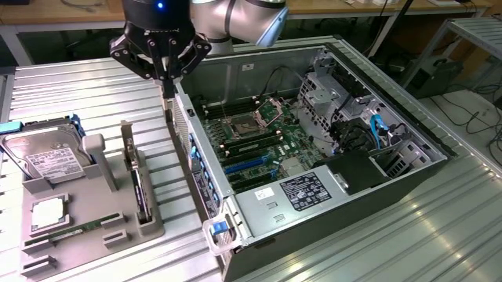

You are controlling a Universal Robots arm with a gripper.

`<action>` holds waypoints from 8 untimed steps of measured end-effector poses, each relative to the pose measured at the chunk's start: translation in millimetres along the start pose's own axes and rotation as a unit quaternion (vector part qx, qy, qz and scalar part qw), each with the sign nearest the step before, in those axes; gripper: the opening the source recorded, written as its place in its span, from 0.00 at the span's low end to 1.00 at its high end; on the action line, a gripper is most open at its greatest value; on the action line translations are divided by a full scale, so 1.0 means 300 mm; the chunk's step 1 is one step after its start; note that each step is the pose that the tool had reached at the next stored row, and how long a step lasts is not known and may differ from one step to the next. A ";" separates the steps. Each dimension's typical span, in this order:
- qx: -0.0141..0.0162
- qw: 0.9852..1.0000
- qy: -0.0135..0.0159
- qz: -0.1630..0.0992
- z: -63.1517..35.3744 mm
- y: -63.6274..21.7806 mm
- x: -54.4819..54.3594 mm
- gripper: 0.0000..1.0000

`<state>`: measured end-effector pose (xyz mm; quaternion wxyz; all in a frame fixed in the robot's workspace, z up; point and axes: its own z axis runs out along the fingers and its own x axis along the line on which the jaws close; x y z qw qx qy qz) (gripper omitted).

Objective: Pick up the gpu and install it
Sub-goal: 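Reach for the gpu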

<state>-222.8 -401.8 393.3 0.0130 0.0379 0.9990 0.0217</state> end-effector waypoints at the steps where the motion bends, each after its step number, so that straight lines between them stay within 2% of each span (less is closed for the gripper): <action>1: 0.000 1.000 0.000 0.000 0.000 -0.001 0.003 0.11; 8: 0.000 1.000 0.000 0.000 -0.001 -0.005 0.029 0.11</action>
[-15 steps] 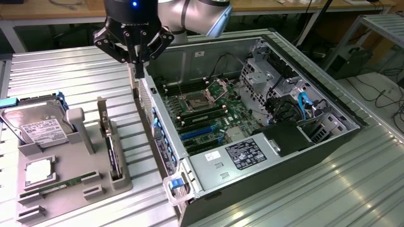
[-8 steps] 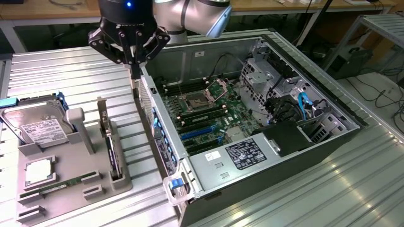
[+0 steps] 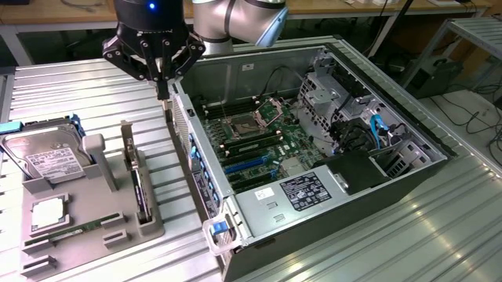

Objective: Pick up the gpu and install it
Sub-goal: 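Reach for the gpu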

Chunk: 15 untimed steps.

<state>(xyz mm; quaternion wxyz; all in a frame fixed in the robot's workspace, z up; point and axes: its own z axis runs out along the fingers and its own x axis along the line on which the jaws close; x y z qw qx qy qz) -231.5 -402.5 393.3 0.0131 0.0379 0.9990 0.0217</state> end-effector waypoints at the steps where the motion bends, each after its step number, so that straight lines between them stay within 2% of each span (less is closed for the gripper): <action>1: 0.000 1.000 0.000 0.000 0.000 -0.001 0.004 0.11; 15: 0.000 1.000 0.000 0.000 -0.002 -0.010 0.063 0.11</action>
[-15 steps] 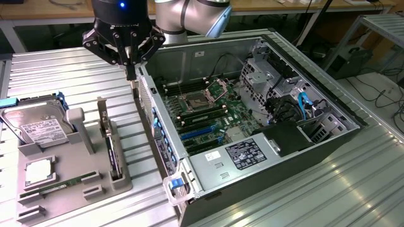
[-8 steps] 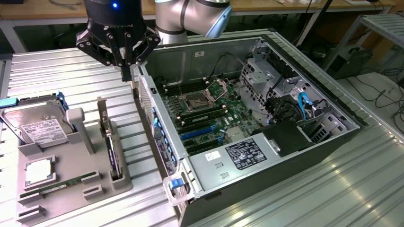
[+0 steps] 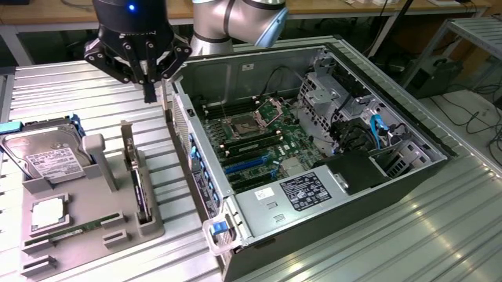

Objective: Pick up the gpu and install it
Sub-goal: 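Reach for the gpu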

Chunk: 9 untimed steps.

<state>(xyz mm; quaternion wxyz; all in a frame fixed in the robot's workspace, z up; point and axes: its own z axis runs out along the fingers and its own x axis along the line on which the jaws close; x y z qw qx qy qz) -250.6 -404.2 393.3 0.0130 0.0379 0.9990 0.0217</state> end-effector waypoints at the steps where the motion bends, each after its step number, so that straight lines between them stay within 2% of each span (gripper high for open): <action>1: 0.000 1.000 0.000 0.000 0.000 -0.001 0.004 0.11; 9: 0.000 1.000 0.000 0.000 -0.001 -0.007 0.039 0.11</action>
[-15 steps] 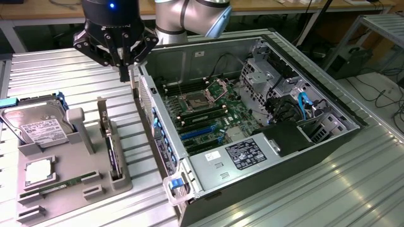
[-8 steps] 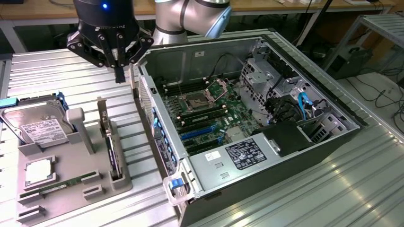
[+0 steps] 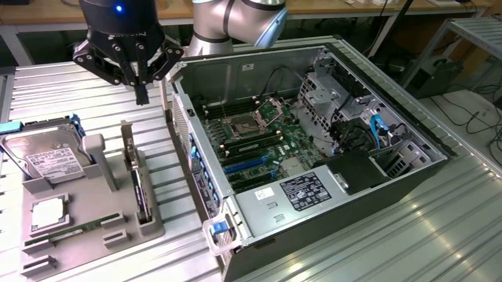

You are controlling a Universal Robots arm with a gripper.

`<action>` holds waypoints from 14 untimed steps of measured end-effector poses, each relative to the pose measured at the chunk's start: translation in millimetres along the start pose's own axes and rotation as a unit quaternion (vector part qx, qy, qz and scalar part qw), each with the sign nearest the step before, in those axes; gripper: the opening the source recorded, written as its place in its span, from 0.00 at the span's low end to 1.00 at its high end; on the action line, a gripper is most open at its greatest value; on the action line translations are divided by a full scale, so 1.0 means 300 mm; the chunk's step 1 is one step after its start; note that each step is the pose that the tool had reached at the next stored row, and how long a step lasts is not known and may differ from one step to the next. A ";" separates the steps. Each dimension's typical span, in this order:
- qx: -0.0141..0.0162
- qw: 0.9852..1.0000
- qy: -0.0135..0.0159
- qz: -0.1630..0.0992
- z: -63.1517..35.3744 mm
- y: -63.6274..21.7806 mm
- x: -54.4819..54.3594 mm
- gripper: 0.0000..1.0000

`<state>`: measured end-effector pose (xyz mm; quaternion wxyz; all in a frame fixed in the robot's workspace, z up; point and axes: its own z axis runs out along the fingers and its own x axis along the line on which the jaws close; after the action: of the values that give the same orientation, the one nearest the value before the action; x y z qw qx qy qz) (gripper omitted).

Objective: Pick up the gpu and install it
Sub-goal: 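Reach for the gpu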

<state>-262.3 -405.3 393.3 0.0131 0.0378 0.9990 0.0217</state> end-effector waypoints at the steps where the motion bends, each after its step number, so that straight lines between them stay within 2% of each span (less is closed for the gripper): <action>1: 0.000 1.000 0.000 0.000 0.000 -0.001 0.005 0.11; 14: 0.000 1.000 0.000 0.000 -0.003 -0.026 0.078 0.11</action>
<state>-286.3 -411.2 393.4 0.0130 0.0379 0.9990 0.0217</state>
